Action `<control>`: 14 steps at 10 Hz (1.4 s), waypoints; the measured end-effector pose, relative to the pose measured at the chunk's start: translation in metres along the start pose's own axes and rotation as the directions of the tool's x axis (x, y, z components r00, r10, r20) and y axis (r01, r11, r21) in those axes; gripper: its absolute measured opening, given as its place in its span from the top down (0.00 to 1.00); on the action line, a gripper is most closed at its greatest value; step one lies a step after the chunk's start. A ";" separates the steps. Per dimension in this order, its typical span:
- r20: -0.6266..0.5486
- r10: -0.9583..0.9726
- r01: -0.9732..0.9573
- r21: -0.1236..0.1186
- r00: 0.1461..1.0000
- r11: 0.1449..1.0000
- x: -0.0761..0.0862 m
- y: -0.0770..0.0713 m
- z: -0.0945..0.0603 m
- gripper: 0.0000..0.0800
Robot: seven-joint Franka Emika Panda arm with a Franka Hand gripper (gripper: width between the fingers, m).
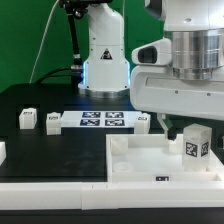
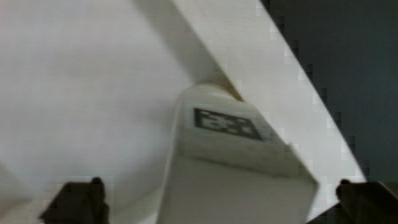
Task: Assemble one leg
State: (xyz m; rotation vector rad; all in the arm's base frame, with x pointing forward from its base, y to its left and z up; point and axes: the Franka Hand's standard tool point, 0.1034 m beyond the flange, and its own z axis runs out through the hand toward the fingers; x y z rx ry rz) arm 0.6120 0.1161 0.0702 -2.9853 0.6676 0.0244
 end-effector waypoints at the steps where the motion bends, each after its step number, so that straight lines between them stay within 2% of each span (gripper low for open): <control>1: 0.000 -0.104 0.104 -0.001 0.995 0.995 -0.001 0.000 0.000 0.19; 3: 0.000 -0.343 0.343 -0.011 0.939 0.939 -0.002 -0.002 0.001 0.19; 6: 0.006 -0.577 0.577 -0.028 0.817 0.816 -0.003 -0.003 0.001 0.19; 9: 0.022 -0.797 0.797 -0.046 0.603 0.602 0.001 0.002 0.000 0.19; 11: 0.021 -0.784 0.784 -0.045 0.621 0.619 0.001 0.002 0.001 0.52; 12: 0.019 -0.756 0.756 -0.046 0.654 0.653 0.001 0.002 0.000 0.64; 14: 0.014 -0.697 0.696 -0.046 0.717 0.716 0.000 0.002 0.000 0.64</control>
Offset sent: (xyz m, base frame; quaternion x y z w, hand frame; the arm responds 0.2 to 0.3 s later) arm -0.0028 0.0111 0.0009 -0.0023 -0.0068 -0.2202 0.9754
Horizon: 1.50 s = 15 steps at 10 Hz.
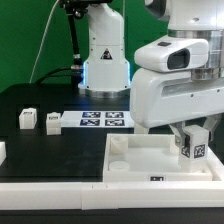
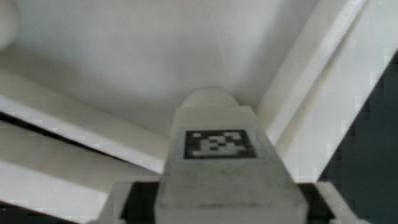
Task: Assemble one leg
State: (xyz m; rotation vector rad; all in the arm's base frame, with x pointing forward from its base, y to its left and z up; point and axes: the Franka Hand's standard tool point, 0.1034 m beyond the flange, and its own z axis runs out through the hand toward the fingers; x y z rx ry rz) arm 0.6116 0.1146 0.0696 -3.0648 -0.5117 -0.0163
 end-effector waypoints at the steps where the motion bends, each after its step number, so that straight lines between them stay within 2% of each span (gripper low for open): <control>1: -0.007 0.185 -0.185 0.006 0.983 0.983 0.001 -0.002 0.000 0.64; 4: -0.009 0.556 -0.556 0.012 0.831 0.831 0.001 -0.003 0.000 0.64; 5: -0.012 0.627 -0.627 0.006 0.779 0.779 0.000 0.003 0.000 0.64; 6: -0.018 0.736 -0.737 -0.001 0.676 0.676 -0.001 0.009 0.000 0.63; 8: -0.038 0.880 -0.881 -0.026 0.474 0.473 -0.006 0.020 -0.001 0.62; 9: -0.053 0.928 -0.929 -0.054 0.368 0.365 -0.012 0.028 -0.002 0.61; 10: -0.060 0.944 -0.944 -0.068 0.326 0.322 -0.015 0.031 -0.003 0.61; 11: -0.063 0.946 -0.947 -0.074 0.318 0.313 -0.016 0.034 -0.003 0.61; 12: -0.062 0.946 -0.947 -0.074 0.319 0.314 -0.016 0.033 -0.002 0.42; 13: -0.062 0.946 -0.946 -0.074 0.319 0.314 -0.016 0.033 -0.002 0.42; 14: -0.062 0.946 -0.946 -0.074 0.319 0.314 -0.016 0.033 -0.002 0.27; 15: -0.062 0.946 -0.946 -0.074 0.319 0.314 -0.016 0.033 -0.002 0.20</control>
Offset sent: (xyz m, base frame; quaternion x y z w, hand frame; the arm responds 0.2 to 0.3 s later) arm -0.0022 -0.0027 -0.0001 -0.0079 0.0208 0.3568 0.9339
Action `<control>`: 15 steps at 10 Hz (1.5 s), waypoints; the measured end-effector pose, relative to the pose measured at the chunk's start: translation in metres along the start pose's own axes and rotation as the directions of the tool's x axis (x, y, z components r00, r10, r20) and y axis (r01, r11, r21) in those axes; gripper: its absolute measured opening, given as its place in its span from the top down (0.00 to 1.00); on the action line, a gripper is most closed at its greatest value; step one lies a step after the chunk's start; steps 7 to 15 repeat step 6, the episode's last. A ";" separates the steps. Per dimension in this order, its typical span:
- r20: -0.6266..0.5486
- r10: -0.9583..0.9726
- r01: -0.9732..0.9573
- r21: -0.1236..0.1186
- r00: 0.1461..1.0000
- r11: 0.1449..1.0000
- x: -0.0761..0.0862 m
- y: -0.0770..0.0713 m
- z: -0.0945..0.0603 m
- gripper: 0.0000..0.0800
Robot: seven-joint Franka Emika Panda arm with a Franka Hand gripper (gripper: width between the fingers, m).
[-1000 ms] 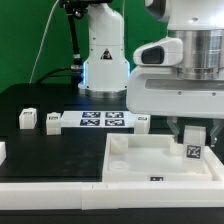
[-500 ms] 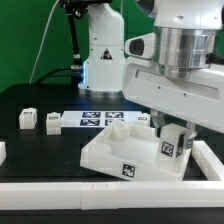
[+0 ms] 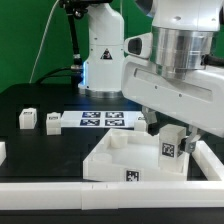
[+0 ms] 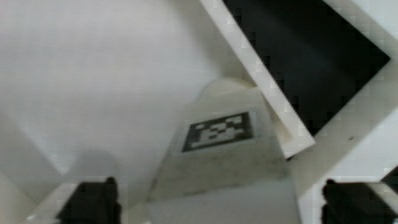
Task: Assemble one leg
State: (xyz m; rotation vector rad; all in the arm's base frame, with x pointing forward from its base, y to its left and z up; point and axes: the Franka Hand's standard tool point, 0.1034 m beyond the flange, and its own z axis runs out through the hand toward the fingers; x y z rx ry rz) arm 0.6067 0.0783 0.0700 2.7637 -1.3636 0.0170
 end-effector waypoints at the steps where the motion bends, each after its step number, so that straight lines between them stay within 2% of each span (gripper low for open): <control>1: 0.000 0.000 0.000 0.000 1.000 1.000 0.000 0.000 0.000 0.19; 15: 0.000 0.000 0.000 0.000 1.000 1.000 0.000 0.000 0.000 0.19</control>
Offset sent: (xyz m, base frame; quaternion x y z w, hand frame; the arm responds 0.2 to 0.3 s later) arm 0.0000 0.0000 0.0000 0.0000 0.0000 0.0000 1.0000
